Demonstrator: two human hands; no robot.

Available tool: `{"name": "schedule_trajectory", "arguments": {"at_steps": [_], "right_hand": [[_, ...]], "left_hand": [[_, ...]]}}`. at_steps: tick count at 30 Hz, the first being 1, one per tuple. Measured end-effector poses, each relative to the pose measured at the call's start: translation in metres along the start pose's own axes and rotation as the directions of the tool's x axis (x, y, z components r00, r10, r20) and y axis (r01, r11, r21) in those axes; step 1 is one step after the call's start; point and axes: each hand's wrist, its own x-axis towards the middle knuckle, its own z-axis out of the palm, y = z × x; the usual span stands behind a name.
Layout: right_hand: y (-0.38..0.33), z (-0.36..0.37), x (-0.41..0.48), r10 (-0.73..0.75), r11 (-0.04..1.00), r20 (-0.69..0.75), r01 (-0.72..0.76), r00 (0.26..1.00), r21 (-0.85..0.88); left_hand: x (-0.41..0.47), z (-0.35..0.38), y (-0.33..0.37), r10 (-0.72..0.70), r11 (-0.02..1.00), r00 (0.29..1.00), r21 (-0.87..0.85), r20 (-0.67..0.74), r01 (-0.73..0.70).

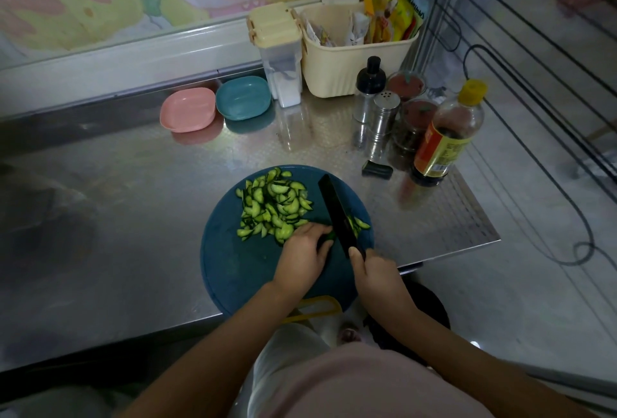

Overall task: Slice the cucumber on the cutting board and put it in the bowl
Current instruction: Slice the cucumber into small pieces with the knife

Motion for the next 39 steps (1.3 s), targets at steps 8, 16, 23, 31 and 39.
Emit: {"name": "schedule_trajectory", "arguments": {"at_steps": [8, 16, 23, 31, 39], "right_hand": [[-0.005, -0.005, -0.005, -0.004, 1.000, 0.004, 0.004, 1.000, 0.018], [-0.009, -0.001, -0.008, -0.033, 0.999, 0.005, 0.033, 0.999, -0.002], [-0.008, 0.003, -0.002, 0.025, 1.000, 0.029, -0.025, 0.999, -0.003], [-0.004, 0.002, -0.007, -0.021, 1.000, -0.006, 0.021, 1.000, 0.007], [-0.005, -0.002, -0.010, -0.027, 0.999, 0.005, 0.027, 1.000, 0.025]], "left_hand": [[0.000, -0.001, 0.001, -0.012, 1.000, 1.000, -0.002, 0.000, 0.012], [-0.001, 0.000, 0.001, -0.004, 1.000, 1.000, 0.008, 0.007, 0.004], [-0.005, -0.001, 0.000, 0.032, 0.999, 0.999, 0.011, 0.032, -0.032], [-0.005, -0.003, 0.000, -0.037, 0.999, 0.999, -0.020, 0.024, 0.038], [-0.005, -0.003, 0.002, -0.054, 0.999, 0.998, -0.007, 0.021, 0.054]]}}
